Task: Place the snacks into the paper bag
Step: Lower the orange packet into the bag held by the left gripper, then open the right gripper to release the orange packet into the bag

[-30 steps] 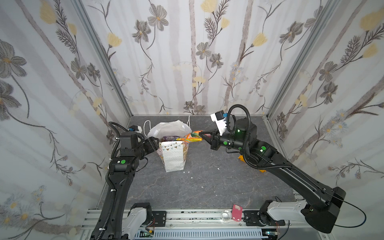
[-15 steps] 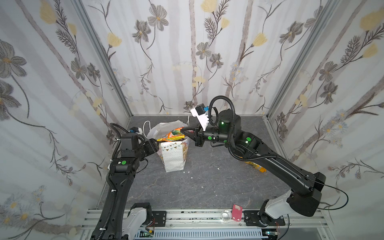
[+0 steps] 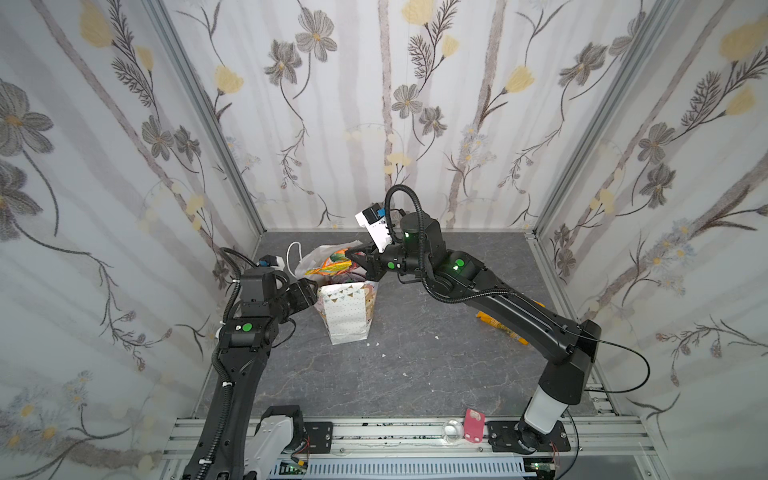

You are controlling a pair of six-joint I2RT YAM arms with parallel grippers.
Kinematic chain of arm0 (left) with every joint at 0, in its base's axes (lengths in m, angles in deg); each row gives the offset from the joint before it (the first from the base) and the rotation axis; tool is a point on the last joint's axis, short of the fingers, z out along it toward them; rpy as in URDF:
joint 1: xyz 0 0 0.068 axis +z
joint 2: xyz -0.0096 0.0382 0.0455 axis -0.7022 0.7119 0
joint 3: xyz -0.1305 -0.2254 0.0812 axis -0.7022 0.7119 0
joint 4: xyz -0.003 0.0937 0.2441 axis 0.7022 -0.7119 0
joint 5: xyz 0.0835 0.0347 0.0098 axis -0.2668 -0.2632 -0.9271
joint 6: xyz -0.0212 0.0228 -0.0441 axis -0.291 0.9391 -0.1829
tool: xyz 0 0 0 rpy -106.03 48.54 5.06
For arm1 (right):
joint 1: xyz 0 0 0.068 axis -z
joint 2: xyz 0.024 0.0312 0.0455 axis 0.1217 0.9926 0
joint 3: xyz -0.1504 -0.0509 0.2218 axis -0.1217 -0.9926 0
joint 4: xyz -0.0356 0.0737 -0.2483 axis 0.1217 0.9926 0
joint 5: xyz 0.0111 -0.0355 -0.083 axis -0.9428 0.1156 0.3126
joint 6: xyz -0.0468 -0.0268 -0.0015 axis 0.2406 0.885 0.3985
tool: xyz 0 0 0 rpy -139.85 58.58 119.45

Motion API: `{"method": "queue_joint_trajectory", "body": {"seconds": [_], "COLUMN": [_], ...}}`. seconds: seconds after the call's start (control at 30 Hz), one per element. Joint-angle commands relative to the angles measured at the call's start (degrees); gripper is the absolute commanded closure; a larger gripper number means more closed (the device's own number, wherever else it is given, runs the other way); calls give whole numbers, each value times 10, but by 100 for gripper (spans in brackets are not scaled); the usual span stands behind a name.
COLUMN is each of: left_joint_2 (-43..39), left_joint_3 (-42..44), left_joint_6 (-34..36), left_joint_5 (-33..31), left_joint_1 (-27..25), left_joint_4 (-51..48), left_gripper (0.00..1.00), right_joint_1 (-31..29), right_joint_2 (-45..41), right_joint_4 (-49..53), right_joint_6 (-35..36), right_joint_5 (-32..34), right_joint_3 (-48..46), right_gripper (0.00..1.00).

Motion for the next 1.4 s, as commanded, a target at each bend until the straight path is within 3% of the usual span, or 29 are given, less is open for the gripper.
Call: {"method": "queue_joint_trajectory", "body": {"seconds": [0.0, 0.43, 0.8, 0.87, 0.93, 1.07, 1.13, 1.37], "left_joint_2": [-5, -9, -9, -8, -9, -4, -1, 3], "left_joint_3": [-10, -8, -16, -21, -25, -31, -35, -52], "left_joint_6": [1, 14, 20, 22, 25, 26, 26, 21], "left_joint_5": [17, 18, 24, 23, 21, 20, 22, 13], "left_joint_1": [0, 1, 1, 1, 1, 1, 1, 1], "left_joint_4": [-1, -11, -18, -21, -24, -23, -23, -20], "left_gripper": [32, 32, 32, 32, 32, 32, 32, 32], "right_joint_1": [-1, -1, 0, 0, -1, -1, -2, -8], "right_joint_2": [20, 87, 113, 113, 111, 102, 95, 74], "right_joint_4": [-5, 5, 16, 28, 41, 58, 60, 65], "right_joint_6": [17, 40, 43, 43, 44, 44, 44, 44], "right_joint_5": [40, 95, 96, 93, 91, 91, 92, 96], "right_joint_3": [27, 75, 78, 78, 78, 79, 79, 78], "right_gripper": [100, 100, 100, 97, 82, 78, 69, 69]}}
